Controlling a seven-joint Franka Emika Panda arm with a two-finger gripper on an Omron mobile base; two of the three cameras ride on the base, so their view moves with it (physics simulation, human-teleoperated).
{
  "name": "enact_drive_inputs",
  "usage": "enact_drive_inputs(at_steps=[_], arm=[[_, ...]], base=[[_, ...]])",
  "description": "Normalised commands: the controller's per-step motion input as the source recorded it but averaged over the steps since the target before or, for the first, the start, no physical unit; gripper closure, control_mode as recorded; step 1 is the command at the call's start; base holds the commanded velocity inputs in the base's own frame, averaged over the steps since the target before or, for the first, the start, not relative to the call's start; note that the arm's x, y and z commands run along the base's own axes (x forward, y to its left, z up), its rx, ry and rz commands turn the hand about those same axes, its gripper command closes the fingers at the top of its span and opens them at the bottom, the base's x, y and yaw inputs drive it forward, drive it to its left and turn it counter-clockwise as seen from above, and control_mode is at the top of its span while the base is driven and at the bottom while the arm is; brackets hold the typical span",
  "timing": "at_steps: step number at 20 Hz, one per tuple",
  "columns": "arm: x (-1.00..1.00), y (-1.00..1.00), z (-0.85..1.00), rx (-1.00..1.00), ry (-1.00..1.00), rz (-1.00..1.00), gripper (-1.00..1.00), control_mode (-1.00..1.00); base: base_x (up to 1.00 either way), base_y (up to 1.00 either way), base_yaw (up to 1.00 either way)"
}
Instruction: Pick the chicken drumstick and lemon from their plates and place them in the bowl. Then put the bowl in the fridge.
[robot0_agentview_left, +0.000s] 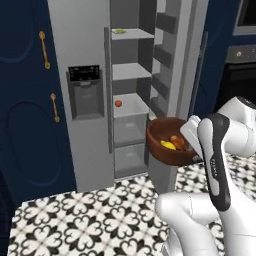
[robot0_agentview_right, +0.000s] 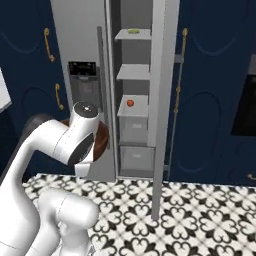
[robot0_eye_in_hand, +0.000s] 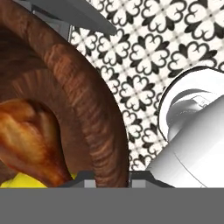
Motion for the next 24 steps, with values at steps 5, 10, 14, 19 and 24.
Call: enact_drive_inputs(at_steps=[5,10,14,19,24], arm=[[0.0,0.0,0.0,0.0,0.0,0.0,1.0,1.0],[0.0,0.0,0.0,0.0,0.0,0.0,1.0,1.0],[0.0,0.0,0.0,0.0,0.0,0.0,1.0,1.0],[0.0,0.0,0.0,0.0,0.0,0.0,1.0,1.0],[0.0,0.0,0.0,0.0,0.0,0.0,1.0,1.0]], base=[[0.93,0.63,0.09],[0.83,0.07,0.1],[0.66,-0.02,0.07],[0.61,0.0,0.07],[0.47,-0.12,0.08]])
